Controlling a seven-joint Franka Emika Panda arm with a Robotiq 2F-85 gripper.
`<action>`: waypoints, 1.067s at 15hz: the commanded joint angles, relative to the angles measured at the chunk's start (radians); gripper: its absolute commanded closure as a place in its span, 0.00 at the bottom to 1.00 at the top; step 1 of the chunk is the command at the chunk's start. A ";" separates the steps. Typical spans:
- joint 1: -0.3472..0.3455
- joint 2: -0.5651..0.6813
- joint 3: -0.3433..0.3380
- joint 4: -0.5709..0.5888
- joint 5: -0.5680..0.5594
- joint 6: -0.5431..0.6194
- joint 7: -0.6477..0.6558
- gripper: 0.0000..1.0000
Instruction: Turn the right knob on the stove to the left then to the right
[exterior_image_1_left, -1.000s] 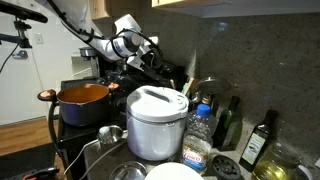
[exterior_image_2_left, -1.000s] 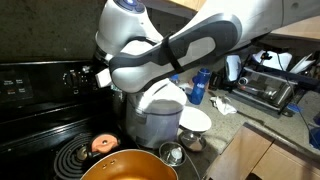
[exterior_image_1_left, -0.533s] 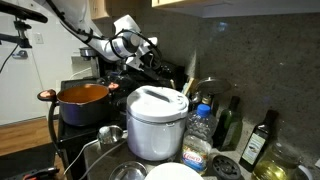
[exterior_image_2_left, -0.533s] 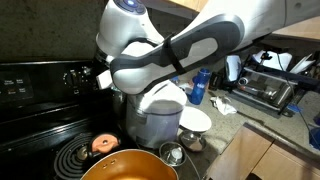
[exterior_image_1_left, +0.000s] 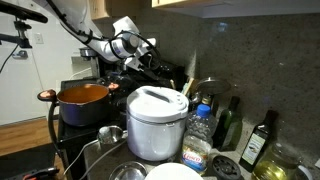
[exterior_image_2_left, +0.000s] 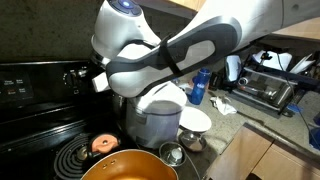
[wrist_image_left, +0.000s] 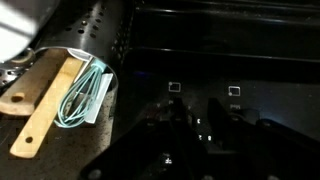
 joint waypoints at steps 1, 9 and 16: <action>0.024 -0.005 -0.022 0.018 -0.031 -0.016 0.037 0.37; 0.042 -0.013 -0.061 0.018 -0.045 -0.013 0.044 0.00; 0.042 -0.004 -0.080 0.034 -0.034 -0.009 0.026 0.01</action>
